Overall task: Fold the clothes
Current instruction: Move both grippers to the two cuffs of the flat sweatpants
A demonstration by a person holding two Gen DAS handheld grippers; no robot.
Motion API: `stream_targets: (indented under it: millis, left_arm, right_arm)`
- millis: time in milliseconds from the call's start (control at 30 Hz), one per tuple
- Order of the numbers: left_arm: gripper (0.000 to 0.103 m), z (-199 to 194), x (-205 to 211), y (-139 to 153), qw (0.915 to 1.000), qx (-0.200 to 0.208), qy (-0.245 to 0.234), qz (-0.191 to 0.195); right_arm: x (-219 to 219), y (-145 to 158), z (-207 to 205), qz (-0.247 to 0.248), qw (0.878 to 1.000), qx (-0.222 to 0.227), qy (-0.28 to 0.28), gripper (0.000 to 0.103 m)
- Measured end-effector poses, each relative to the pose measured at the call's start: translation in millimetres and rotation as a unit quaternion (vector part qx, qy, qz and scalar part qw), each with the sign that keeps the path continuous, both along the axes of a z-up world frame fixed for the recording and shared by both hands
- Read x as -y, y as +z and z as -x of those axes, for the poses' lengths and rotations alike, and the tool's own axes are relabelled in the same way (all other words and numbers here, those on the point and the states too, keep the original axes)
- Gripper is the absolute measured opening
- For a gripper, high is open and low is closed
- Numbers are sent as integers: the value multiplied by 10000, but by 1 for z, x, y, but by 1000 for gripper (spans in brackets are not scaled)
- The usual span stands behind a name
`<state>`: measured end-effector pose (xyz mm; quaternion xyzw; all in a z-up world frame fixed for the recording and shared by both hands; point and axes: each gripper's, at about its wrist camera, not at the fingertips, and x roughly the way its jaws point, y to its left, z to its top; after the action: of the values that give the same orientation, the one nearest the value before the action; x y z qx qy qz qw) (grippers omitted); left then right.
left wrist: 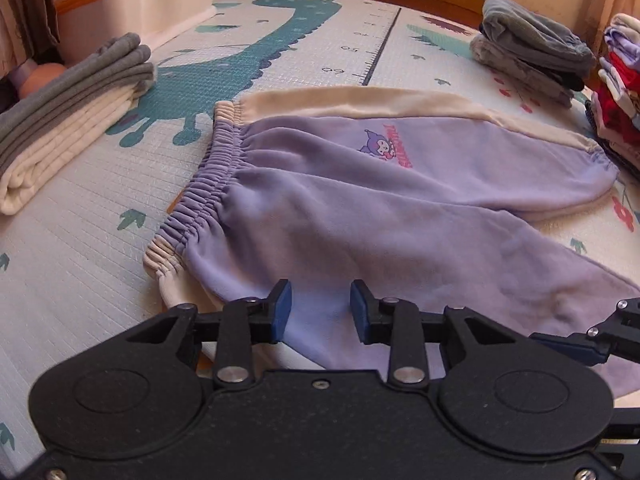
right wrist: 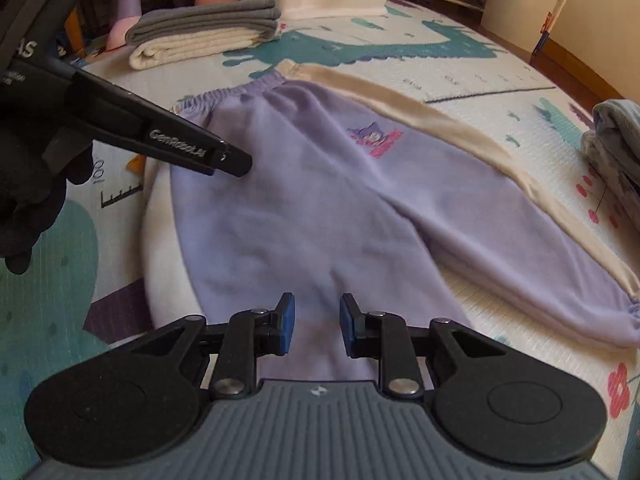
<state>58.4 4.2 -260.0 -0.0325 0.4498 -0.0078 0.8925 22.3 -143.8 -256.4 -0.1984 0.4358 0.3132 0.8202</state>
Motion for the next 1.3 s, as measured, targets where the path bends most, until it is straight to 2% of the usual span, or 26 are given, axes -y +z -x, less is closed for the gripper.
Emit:
stream_targets:
  millis: [100, 200, 300, 433, 467, 533, 567, 600, 667, 767, 900, 967, 1033, 1100, 1167, 1300]
  left_arm:
    - [31, 4, -7, 9, 9998, 72, 155, 118]
    - [31, 0, -19, 20, 9988, 182, 365, 277]
    - [31, -15, -25, 30, 9986, 355, 341, 214]
    - [31, -38, -32, 34, 9982, 542, 220, 110]
    - [31, -45, -35, 28, 9988, 433, 207, 84]
    - [30, -49, -34, 14, 9997, 184, -91, -142]
    - [36, -51, -34, 8, 9993, 61, -253, -263]
    - [36, -53, -33, 1, 9984, -62, -415, -384]
    - [36, -53, -35, 3, 9985, -165, -380, -345]
    - [35, -46, -29, 16, 9988, -69, -390, -288]
    - [35, -45, -9, 50, 9935, 101, -958, -611]
    - [39, -48, 0, 77, 9872, 255, -1360, -794]
    - [40, -47, 9, 109, 9702, 404, -2048, -1232]
    - [46, -43, 16, 142, 9441, 530, -2770, -1707]
    - [56, -33, 19, 173, 9107, 585, -3483, -2142]
    - [64, 0, 7, 213, 8394, 641, -4583, -2851]
  right_arm:
    - [-8, 3, 30, 58, 9996, 107, -248, 25]
    - [-14, 8, 47, 108, 9998, 161, 0, 25]
    - [-23, 12, 61, 184, 9993, 122, 291, 26]
    - [-27, 8, 65, 164, 9992, -274, 233, 29]
    - [-28, 9, 71, 197, 9993, -158, 260, 29]
    - [-26, 11, 75, 111, 9997, 12, 222, 29]
    - [-25, 12, 77, 54, 9998, 80, 195, 29]
    - [-24, 11, 76, 30, 9997, 111, 194, 29]
    - [-25, 8, 72, 41, 9997, 49, 221, 30]
    - [-24, 3, 69, 24, 9996, -54, 288, 31]
    - [-26, 10, 63, 45, 9986, -260, 467, 30]
    - [-25, 27, 59, 118, 9960, -93, 877, 29]
    - [-19, 53, 50, 218, 9912, 158, 1294, 28]
    - [-4, 94, 33, 350, 9848, 477, 1635, 29]
    - [21, 143, 19, 492, 9787, 816, 1819, 31]
    - [74, 219, 9, 805, 9646, 1227, 2190, 34]
